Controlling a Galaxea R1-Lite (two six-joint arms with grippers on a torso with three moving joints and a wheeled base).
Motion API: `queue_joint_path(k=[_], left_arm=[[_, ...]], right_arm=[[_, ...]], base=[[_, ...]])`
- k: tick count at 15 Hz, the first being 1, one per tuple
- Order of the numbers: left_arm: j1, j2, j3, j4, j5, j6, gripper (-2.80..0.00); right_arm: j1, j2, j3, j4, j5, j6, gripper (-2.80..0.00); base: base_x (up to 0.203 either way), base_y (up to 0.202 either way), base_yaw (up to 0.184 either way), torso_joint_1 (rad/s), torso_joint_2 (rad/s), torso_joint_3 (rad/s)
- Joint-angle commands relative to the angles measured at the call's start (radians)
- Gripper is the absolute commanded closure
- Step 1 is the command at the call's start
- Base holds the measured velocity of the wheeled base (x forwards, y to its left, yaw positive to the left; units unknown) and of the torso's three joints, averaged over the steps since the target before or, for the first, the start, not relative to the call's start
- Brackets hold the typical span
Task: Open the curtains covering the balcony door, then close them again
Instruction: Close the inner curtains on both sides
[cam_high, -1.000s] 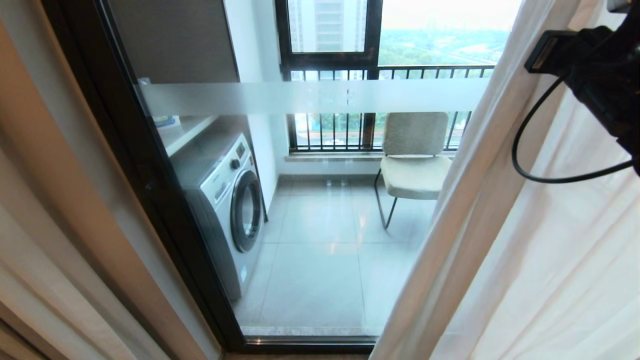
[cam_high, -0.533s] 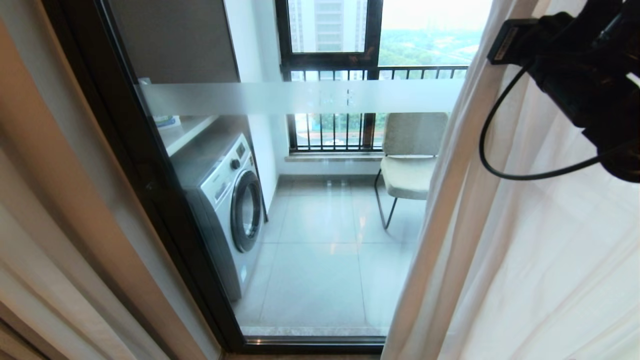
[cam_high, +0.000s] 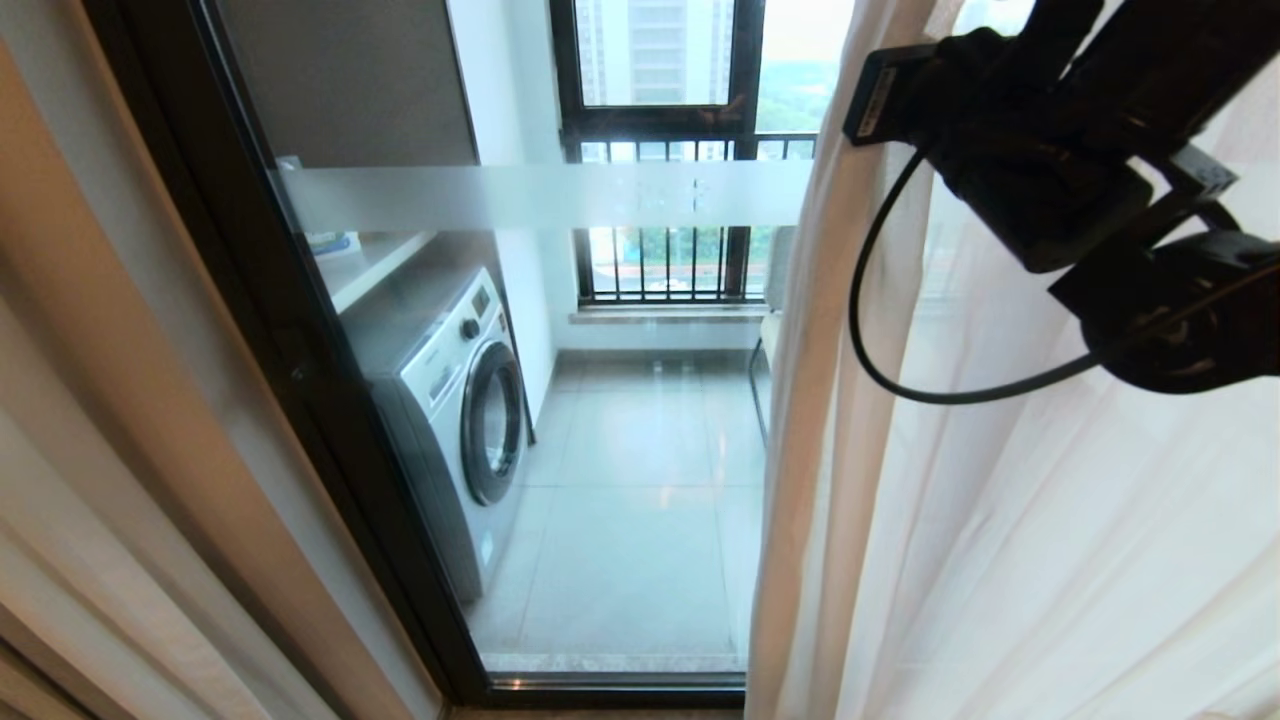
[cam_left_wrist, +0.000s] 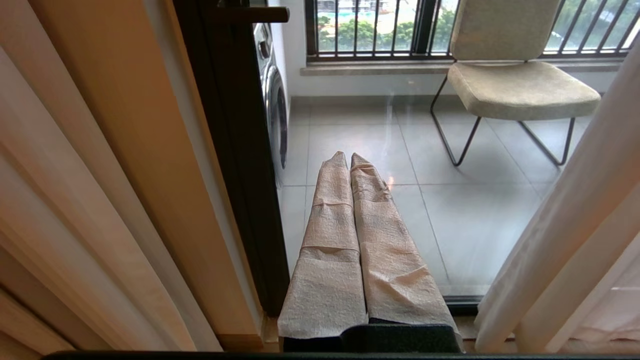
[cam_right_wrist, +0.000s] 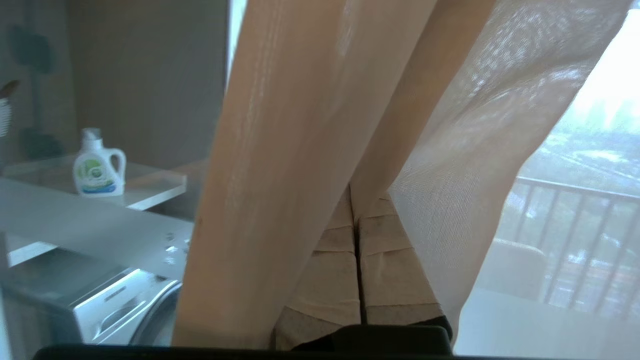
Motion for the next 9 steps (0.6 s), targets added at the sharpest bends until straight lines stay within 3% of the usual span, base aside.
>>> queue_joint_path(k=[1,6,9], left_arm=[[0.000,0.000,-0.001,0.000,0.000,0.000,0.00],[0.000,0.000,-0.001,0.000,0.000,0.000,0.00],[0.000,0.000,0.001,0.000,0.000,0.000,0.00]], right_arm=[[0.050,0.042,-0.024,-0.003,-0.005,-0.020,0.00],[0.123,0.096,-0.058,-0.005,-0.011,-0.035,0.00],[0.126,0.104,-0.058,-0.014,-0.017,-0.035,0.00]], base=[[0.000,0.000,0.000,0.000,0.00,0.000],[0.000,0.000,0.000,0.000,0.00,0.000],[0.000,0.000,0.000,0.000,0.00,0.000]])
